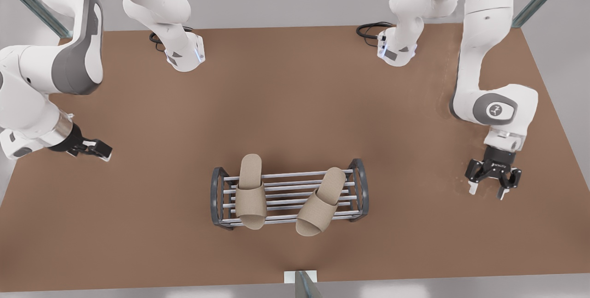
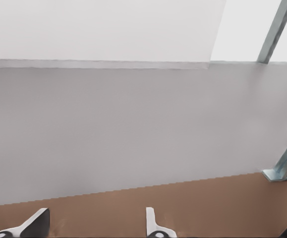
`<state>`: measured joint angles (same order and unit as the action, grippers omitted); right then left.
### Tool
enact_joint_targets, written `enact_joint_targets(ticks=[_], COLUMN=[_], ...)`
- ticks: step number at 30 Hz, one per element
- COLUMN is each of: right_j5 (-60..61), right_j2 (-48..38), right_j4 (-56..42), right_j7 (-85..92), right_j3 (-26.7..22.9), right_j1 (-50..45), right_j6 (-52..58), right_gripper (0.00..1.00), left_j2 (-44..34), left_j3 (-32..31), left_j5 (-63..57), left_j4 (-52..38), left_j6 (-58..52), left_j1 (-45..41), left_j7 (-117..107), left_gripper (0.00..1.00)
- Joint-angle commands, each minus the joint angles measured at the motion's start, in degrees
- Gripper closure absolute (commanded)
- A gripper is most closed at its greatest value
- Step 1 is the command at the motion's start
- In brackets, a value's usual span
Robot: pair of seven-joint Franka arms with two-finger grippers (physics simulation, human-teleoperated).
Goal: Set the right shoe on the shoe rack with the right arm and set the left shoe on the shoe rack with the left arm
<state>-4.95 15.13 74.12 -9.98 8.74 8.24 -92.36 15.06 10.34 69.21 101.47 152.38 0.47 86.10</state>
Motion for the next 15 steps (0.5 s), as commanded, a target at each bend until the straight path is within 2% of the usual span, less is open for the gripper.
enact_joint_targets(ticks=[1, 2, 3, 4, 5, 6, 7, 8, 9, 11, 15], right_j5=[0.12, 0.12, 0.21, 0.30, 2.05, 2.40, 2.40, 2.40, 2.40, 2.40, 2.76], right_j2=[-0.63, -0.72, -0.90, -2.83, -5.99, -9.07, -8.98, -8.98, -8.98, -9.07, -8.54], right_j4=[-0.11, -0.02, 0.33, 3.31, 9.45, 15.00, 14.74, 14.57, 14.57, 14.39, 13.07], right_j7=[8.13, 8.13, 8.40, 8.57, 8.84, 9.01, 8.84, 8.84, 8.84, 8.75, 8.66], right_j3=[-0.04, -0.04, -0.04, -0.04, -0.22, -0.57, -0.57, -0.48, -0.48, -0.48, -0.22], right_j1=[0.03, 0.03, 0.38, 0.55, 0.90, 0.99, 0.91, 0.90, 0.90, 0.90, 0.20], right_j6=[1.48, 1.74, 2.10, 1.13, -2.91, -6.78, -6.60, -6.43, -6.16, -6.08, -7.31], right_gripper=[0.00, 0.00, 0.00, 0.00, 0.00, 0.00, 0.00, 0.00, 0.00, 0.00, 0.00], left_j2=[-4.43, -1.45, 2.34, 2.96, 2.08, 0.41, -1.26, 1.01, 6.64, 0.42, 2.08], left_j3=[-2.32, -6.29, -6.82, -6.99, -7.00, -7.00, -7.08, -5.24, -5.50, -5.68, -5.77], left_j5=[-57.43, -59.62, -66.91, -73.78, -73.17, -73.25, -70.45, -61.21, -64.90, -65.52, -66.49], left_j4=[-8.45, -16.63, -21.40, -21.05, -20.52, -16.13, -12.61, -17.16, -27.89, -16.15, -17.18], left_j6=[-65.97, -70.44, -74.41, -74.07, -73.02, -68.63, -65.19, -75.27, -84.08, -71.81, -73.36], left_j1=[-1.86, -4.16, -6.18, -9.69, -10.93, -12.86, -14.27, -11.64, -11.54, -12.42, -12.51], left_j7=[-91.75, -106.23, -84.74, -76.43, -76.61, -80.02, -96.28, -95.77, -94.80, -94.36, -94.89], left_gripper=[0.00, 0.00, 0.00, 0.00, 0.00, 0.00, 0.00, 0.00, 0.00, 0.00, 0.00])
